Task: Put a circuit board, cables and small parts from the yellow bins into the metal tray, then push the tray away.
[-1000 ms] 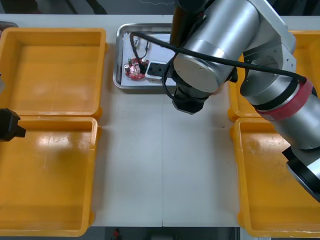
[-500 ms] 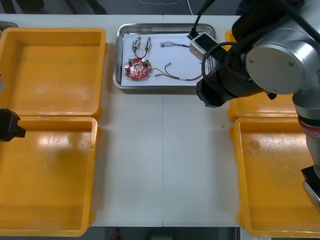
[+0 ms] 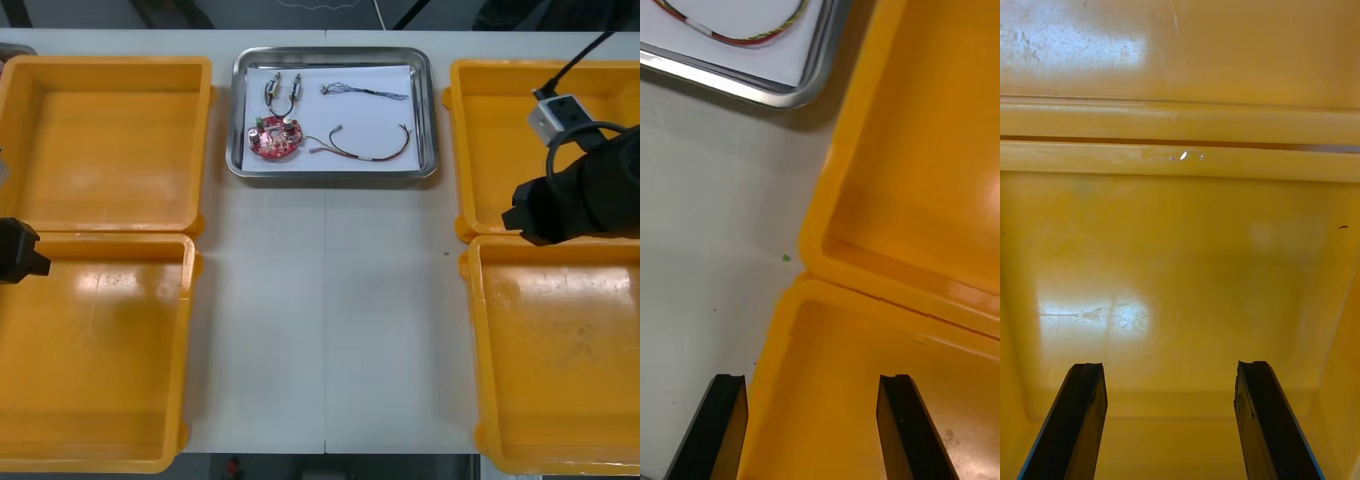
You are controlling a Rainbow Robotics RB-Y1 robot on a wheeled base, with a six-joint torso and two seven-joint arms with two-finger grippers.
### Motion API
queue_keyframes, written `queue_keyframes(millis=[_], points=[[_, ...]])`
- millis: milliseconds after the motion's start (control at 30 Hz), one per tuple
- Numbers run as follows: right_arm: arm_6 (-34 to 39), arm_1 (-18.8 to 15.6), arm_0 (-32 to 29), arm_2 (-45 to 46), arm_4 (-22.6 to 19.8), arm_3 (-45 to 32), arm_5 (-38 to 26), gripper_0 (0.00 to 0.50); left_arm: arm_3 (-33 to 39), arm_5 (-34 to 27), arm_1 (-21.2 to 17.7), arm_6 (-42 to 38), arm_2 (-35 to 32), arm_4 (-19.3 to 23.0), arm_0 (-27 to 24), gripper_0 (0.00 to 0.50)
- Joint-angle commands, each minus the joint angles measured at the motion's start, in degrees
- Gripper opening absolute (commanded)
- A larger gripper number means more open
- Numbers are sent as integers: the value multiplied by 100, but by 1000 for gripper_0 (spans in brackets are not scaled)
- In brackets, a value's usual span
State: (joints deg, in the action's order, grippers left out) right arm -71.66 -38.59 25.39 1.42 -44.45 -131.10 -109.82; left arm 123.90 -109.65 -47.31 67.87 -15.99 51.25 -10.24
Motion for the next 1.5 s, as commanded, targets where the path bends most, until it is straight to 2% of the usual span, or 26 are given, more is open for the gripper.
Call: queue_keyframes(millis=[33,300,533,700,1133,1500], points=[[487,-377,-508,746,-293,-214,-18,500,169,-35,-252,428,-176,43,83,500],[425,-518,-1255,1722,-416,-232,-18,500,169,-35,-252,428,-176,43,83,500],[460,-553,-1668,1906,-363,-232,-18,500,169,-35,-252,428,-176,43,83,500],[416,-579,-1792,1985,-302,-223,-18,500,169,-35,-252,428,-176,43,83,500],[372,-799,-2073,1977,-565,-232,-18,500,169,-35,-252,428,-176,43,83,500],[390,-817,-2090,1977,-618,-223,-18,500,169,-35,-252,428,-176,43,83,500]])
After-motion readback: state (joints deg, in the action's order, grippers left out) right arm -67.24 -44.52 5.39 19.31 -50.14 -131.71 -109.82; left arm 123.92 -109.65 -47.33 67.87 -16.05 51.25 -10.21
